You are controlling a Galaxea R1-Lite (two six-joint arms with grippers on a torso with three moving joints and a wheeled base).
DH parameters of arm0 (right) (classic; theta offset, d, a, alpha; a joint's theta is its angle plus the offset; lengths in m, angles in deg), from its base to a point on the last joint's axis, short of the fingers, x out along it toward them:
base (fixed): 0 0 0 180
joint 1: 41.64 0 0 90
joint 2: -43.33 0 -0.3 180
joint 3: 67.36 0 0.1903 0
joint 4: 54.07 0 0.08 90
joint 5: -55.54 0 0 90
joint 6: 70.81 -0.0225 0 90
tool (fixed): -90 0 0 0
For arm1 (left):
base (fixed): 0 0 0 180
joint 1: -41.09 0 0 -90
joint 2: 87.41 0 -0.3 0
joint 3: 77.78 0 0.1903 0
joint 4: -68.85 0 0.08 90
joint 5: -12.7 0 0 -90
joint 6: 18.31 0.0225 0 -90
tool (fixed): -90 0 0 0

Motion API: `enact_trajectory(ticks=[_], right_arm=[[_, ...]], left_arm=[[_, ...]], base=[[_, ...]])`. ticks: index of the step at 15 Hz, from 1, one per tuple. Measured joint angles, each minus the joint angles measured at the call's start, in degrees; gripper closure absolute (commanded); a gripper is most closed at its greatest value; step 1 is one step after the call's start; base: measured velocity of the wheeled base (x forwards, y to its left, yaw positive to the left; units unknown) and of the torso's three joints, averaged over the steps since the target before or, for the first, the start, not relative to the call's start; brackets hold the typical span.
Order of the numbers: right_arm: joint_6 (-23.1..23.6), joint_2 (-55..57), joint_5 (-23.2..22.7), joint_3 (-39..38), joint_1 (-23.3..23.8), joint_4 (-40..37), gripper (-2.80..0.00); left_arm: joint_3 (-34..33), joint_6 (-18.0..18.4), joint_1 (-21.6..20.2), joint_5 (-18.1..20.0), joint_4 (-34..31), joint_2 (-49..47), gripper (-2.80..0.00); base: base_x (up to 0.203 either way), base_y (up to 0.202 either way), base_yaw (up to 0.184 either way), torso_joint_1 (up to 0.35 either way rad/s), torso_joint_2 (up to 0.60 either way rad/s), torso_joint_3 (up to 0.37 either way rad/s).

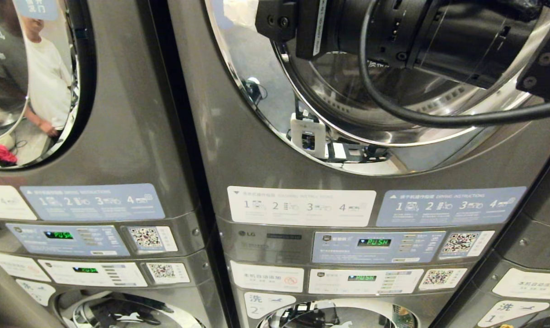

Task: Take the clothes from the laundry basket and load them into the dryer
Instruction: Open the dryer

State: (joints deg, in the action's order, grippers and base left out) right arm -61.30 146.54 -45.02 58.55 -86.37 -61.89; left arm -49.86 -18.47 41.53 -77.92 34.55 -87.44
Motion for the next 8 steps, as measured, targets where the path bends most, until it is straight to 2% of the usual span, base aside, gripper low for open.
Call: enact_trajectory(ticks=[8], right_arm=[[-0.5, 2.6, -0.5, 1.9, -0.1, -0.5, -2.80]], left_arm=[[0.0, 0.0, 0.0, 0.0, 0.0, 0.0, 0.00]], base=[[0.000, 0.000, 0.000, 0.000, 0.00, 0.000]])
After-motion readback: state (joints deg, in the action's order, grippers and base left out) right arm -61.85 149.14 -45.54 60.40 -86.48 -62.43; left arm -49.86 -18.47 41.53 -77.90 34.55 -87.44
